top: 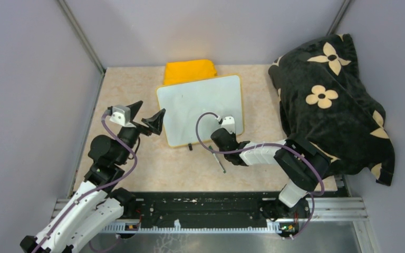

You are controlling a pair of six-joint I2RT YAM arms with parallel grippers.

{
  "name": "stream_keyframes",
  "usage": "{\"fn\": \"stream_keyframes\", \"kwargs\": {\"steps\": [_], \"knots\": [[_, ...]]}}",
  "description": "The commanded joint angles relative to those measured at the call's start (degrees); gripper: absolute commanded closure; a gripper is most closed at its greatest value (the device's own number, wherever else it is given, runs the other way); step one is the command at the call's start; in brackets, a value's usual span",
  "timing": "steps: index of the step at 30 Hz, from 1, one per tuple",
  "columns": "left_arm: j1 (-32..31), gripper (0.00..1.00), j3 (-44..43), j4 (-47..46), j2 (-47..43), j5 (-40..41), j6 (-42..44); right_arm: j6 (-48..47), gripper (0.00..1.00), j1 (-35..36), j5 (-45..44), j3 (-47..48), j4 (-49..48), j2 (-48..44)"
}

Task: Write a sentence on the whiteboard
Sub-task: Move the whiteboard to the center of the board.

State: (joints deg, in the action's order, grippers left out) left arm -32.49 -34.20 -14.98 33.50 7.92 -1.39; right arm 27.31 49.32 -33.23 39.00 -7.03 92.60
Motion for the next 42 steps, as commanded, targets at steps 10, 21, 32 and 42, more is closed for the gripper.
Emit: {"fn": "stream_keyframes", "kwargs": {"steps": [10, 21, 32, 42], "knots": [[-0.3, 0.01, 0.1, -0.6, 0.6, -0.8, 0.9, 2.6, 0.87, -0.3, -0.3, -0.1, 2.7, -1.3], [-0.6, 0.01, 0.0, -0.4, 0.2, -0.7, 0.9, 4.2, 0.94, -0.4, -1.6, 3.8, 4.3, 1.6], [-0.8, 0.01, 0.0, -0.4, 0.1, -0.9, 0.9, 3.6, 0.95, -1.7, -1.4, 4.5, 3.9, 1.7], [-0.8, 0.01, 0.0, -0.4, 0.0, -0.9, 0.9, 4.3, 0.95, -1.7, 3.3, 5.5, 2.7, 2.1]]}}
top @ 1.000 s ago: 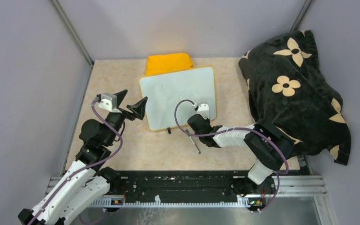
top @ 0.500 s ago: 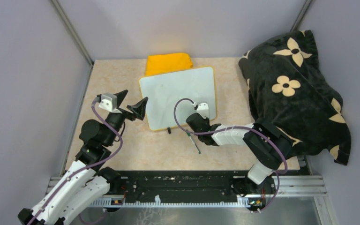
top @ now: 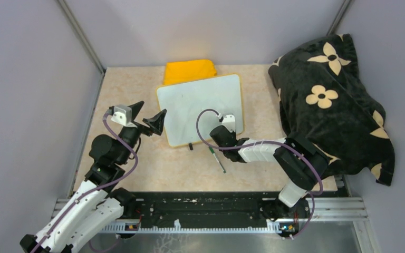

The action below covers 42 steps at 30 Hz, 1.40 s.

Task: Write a sentence on the whiteboard
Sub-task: Move the whiteboard to the center of the board.

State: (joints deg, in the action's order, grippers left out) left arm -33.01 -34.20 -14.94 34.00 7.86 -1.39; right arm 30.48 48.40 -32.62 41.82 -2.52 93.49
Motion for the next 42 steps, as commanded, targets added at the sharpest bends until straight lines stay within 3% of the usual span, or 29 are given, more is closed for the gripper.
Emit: {"fn": "stream_keyframes", "kwargs": {"steps": [1, 20, 33, 42], "knots": [[-0.3, 0.01, 0.0, -0.4, -0.5, -0.9, 0.9, 1.2, 0.95, -0.8, 3.0, 2.7, -1.7, 1.3], [-0.5, 0.01, -0.1, -0.4, -0.3, -1.3, 0.9, 2.7, 0.92, -0.1, 7.1, 1.5, -2.2, -0.2], [-0.5, 0.01, -0.1, -0.3, -0.4, -1.3, 0.9, 2.7, 0.64, -0.1, 6.1, -1.5, 2.4, -7.7], [-0.7, 0.01, -0.1, -0.2, -0.2, -1.7, 0.9, -1.7, 0.49, 0.2, 14.1, -6.2, 7.5, -22.5]]}}
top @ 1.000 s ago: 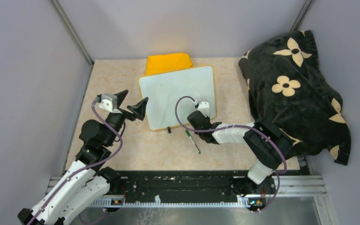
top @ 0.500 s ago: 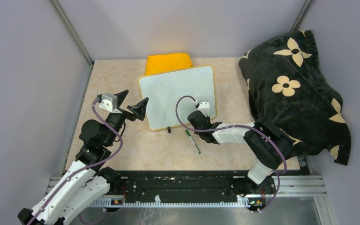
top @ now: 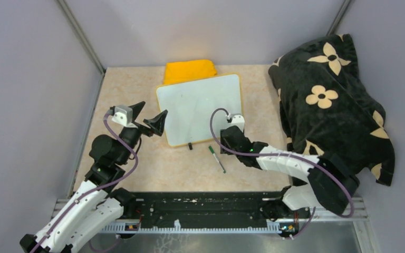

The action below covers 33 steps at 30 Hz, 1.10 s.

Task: Write a sentence on the whiteboard
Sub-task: Move the whiteboard to the center of the board, then open the whiteboard marker at the center of the board.

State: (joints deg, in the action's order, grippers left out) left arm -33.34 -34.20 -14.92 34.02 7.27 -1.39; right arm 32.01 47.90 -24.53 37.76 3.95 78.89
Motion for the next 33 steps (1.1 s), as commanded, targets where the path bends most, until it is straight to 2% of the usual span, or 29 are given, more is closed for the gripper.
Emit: {"fn": "stream_keyframes", "kwargs": {"steps": [1, 4, 8, 15, 33], "knots": [[-0.3, 0.01, -0.1, -0.2, -0.1, -1.2, 0.9, -4.7, 0.49, 0.9, 9.0, -2.8, 0.8, -9.7], [-0.4, 0.01, -0.2, -0.2, 0.2, -1.5, 0.9, -8.2, 0.49, 3.9, 15.2, -3.5, 1.3, -13.3], [-0.5, 0.01, -0.3, -0.1, 0.9, -2.0, 0.9, -10.7, 0.50, 8.9, 15.7, -2.3, 3.7, -11.7], [-0.4, 0.01, -0.3, 0.1, 1.4, -1.8, 0.9, -9.2, 0.55, 9.2, 10.4, 1.9, 8.1, -1.1], [-0.8, 0.01, -0.3, -0.1, 1.0, -2.3, 0.9, -9.4, 0.58, 9.1, 8.7, 5.8, 10.7, 8.1]]}}
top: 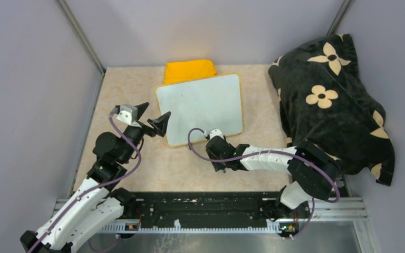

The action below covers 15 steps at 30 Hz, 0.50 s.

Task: Write a sentence on the whiteboard
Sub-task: Open the whiteboard marker at the center of the board.

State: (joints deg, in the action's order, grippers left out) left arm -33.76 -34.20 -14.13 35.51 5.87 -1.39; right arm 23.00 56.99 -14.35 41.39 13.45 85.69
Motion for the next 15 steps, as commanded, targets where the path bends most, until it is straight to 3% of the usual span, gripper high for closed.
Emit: {"fn": "stream_keyframes", "kwargs": {"steps": [1, 5, 15], "knots": [[-0.4, 0.01, -0.3, -0.9, -0.6, -0.9, 0.9, -0.4, 0.58, 0.0, -1.4, 2.3, 1.3, 1.7], [-0.5, 0.01, -0.3, -0.8, -0.9, -0.9, 0.9, -0.4, 0.62, 0.0, -0.8, 2.3, 1.9, 3.0], [-0.4, 0.01, -0.3, -0.8, -1.1, -1.0, 0.9, 0.5, 0.81, -0.3, 0.2, 0.3, 2.5, 2.6]]}}
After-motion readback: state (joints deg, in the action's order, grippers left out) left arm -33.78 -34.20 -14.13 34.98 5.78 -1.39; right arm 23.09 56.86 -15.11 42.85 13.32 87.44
